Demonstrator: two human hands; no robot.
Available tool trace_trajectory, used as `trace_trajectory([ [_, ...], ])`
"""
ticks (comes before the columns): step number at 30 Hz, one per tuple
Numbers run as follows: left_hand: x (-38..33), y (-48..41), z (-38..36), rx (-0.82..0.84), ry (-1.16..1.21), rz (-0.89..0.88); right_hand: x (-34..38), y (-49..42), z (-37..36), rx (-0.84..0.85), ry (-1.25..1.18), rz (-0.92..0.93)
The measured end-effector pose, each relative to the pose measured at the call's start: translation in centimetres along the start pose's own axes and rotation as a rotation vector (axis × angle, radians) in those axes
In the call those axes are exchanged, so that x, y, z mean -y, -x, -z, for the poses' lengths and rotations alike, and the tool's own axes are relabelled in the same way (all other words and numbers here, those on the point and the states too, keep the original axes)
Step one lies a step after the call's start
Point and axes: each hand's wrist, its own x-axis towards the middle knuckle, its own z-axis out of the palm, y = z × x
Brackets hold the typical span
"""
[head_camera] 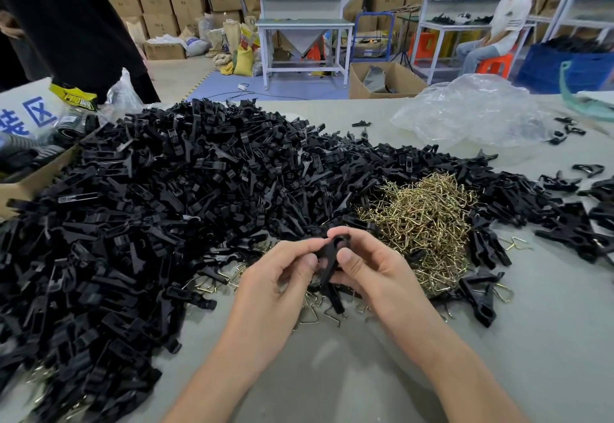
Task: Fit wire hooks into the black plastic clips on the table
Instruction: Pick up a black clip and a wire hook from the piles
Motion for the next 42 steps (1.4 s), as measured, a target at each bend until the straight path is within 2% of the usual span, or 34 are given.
trace_trajectory([
  [3,0.9,-0.2,0.7,0.016,-0.167,0.015,-0.2,-0.3,0.2,-0.084,-0.044,0.014],
  [6,1.9,0.0,1.4,0.204,-0.574,-0.089,-0.3,-0.6,0.5,-0.183,-0.141,0.013],
  [8,2.1,0.2,1.4,0.333,-0.720,-0.131,-0.3,-0.6,0.6,-0.234,-0.180,0.005],
  [14,2.2,0.0,2.3,0.445,-0.696,-0.118,-0.5,-0.8,0.8,-0.280,-0.208,-0.053],
  [17,2.3,-0.1,2.8,0.525,-0.764,-0.109,-0.6,-0.9,0.8,-0.290,-0.204,-0.059],
  [23,2.2,-0.6,3.0,0.513,-0.834,-0.129,-0.7,-1.0,0.9,-0.295,-0.225,-0.069],
  [29,1.8,0.0,2.2,0.409,-0.646,-0.132,-0.6,-1.1,0.8,-0.252,-0.385,-0.089],
  [31,1.2,0.2,1.7,0.374,-0.484,-0.015,-0.5,-1.1,0.7,-0.235,-0.434,-0.097],
  [34,0.3,0.1,1.2,0.265,-0.084,0.100,-0.2,-1.1,0.6,-0.199,-0.509,-0.113],
  [36,-0.2,0.0,0.9,0.194,0.095,0.188,-0.1,-1.0,0.6,-0.175,-0.556,-0.121],
  [39,-0.2,0.0,0.4,0.142,0.231,0.324,-0.2,-0.9,0.5,-0.128,-0.573,-0.125],
  [42,-0.1,-0.1,0.0,0.132,0.313,0.399,-0.4,-0.9,0.2,-0.058,-0.483,-0.110],
])
